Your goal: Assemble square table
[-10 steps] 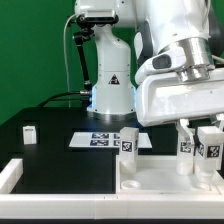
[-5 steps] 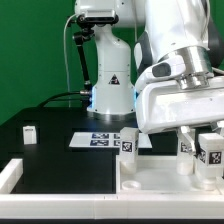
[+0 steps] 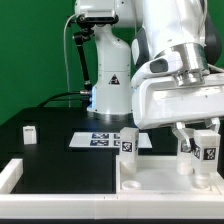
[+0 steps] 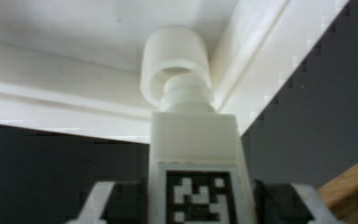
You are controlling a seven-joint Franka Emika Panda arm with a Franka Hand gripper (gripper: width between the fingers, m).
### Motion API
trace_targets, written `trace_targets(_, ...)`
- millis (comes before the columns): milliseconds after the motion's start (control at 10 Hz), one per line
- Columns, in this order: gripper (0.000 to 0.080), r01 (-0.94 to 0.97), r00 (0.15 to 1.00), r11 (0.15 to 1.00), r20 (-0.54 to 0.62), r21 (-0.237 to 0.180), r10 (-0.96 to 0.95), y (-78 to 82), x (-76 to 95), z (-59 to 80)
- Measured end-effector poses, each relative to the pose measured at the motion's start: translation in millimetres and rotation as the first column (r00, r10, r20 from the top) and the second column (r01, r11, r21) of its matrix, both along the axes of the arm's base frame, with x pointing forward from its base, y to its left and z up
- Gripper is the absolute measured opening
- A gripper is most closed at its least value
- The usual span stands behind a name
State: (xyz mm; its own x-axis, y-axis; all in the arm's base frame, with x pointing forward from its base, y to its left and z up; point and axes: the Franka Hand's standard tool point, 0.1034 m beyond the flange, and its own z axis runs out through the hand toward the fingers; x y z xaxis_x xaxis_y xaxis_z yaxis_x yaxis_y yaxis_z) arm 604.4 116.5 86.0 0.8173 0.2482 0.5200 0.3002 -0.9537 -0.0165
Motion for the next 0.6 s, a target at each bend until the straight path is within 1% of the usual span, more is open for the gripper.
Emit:
trace_targets(300,0.0288,-0.003,1.0,1.0,0.019,0.005,0.003,3.0,3.7,-4.9)
trace_targets(600,0.0288,0.002,0.998,1.0,0.057,0.013,-0.002,3.0,8.4,-5.0)
